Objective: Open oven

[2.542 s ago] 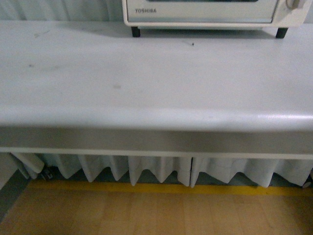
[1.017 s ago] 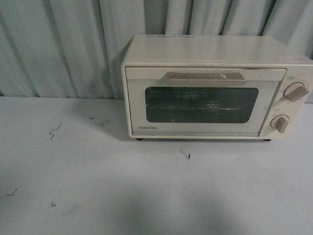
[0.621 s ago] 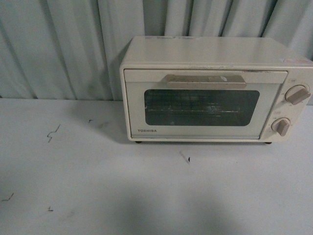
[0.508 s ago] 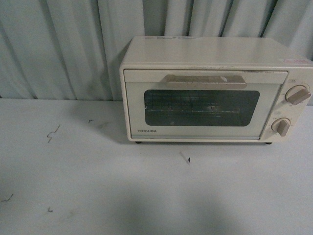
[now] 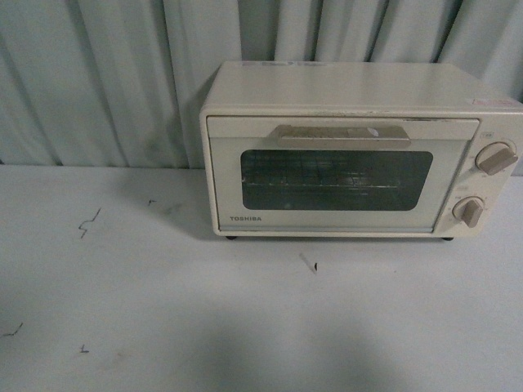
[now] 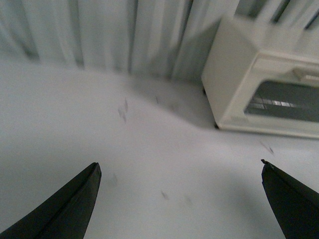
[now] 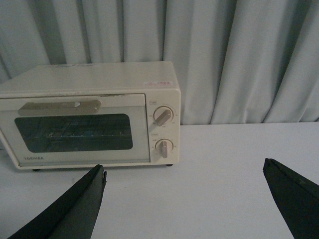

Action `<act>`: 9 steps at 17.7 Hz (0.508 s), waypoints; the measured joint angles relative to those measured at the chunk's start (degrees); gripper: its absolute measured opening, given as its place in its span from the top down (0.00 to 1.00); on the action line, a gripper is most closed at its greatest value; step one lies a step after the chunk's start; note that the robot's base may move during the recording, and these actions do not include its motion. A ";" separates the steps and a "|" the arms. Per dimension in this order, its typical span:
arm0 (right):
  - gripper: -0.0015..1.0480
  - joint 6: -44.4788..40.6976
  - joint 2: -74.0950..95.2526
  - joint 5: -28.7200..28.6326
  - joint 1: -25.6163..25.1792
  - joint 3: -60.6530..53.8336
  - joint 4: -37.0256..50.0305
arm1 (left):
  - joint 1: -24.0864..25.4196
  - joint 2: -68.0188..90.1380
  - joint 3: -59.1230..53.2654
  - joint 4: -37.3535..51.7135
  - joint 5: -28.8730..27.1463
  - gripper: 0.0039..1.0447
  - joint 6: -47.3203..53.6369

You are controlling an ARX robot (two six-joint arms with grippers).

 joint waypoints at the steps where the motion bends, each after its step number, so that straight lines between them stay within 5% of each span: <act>1: 0.06 0.00 0.00 -0.04 0.00 0.00 0.00 | -3.43 12.94 3.85 1.88 -0.61 0.06 -12.24; 5: 0.06 0.00 0.00 -0.04 0.00 0.00 0.00 | -16.39 54.80 7.87 28.06 -8.37 0.06 -58.99; 9: 0.06 0.00 0.00 -0.04 0.00 0.00 0.00 | -28.74 82.47 12.59 46.01 -11.67 0.06 -81.70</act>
